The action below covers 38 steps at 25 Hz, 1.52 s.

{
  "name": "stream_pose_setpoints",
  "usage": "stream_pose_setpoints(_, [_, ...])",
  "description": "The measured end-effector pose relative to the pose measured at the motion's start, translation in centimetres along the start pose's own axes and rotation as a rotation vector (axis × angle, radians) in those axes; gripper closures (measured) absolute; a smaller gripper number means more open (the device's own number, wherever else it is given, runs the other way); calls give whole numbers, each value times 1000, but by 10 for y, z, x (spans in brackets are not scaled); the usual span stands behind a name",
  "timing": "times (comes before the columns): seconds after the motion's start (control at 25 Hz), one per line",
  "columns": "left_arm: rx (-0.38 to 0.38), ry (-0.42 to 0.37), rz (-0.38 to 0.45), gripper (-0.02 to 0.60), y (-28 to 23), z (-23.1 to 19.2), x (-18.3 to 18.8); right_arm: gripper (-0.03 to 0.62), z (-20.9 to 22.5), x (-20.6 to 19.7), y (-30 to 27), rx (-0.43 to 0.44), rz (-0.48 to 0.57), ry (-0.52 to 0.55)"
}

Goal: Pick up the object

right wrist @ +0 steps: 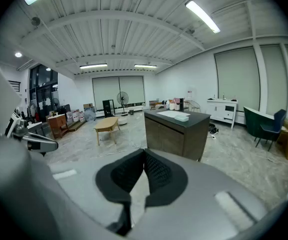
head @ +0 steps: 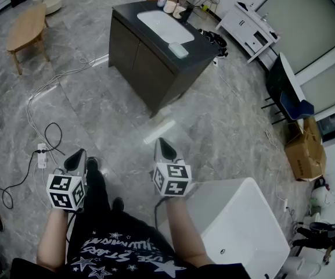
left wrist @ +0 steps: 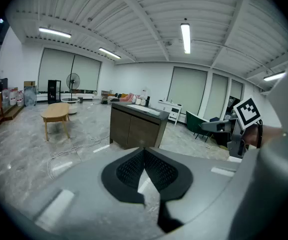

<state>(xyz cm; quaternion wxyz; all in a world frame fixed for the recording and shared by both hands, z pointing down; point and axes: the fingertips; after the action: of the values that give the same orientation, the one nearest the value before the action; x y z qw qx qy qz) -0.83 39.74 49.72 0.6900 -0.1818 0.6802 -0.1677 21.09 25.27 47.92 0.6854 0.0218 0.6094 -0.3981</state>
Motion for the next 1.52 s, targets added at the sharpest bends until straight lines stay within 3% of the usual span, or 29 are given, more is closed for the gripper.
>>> stream_pose_setpoints(0.6, [-8,23,-20,574,5,6,-14,589,3,-19,5,-7,-43,-14])
stream_pose_setpoints(1.0, [2,13,36,574,-25,-37,29,587,-5,36,-36,4,42,-30])
stream_pose_setpoints(1.32, [-41,18,11,574,-92,-89,56,429,-6,69,-118,-34,8,-49])
stream_pose_setpoints(1.52, [-67,22,4,574,-141,-135,81,414,-15,97,-180,-56,-4,-59])
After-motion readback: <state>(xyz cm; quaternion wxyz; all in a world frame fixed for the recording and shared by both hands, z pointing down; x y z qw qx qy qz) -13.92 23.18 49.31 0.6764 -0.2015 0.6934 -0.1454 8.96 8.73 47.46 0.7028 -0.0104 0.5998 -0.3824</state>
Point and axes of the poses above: the fingertips, and each gripper's own axes: y backward along the fingers, z to its right, x out of its top, and after that the axes turned 11 degrees about -y, right-handed
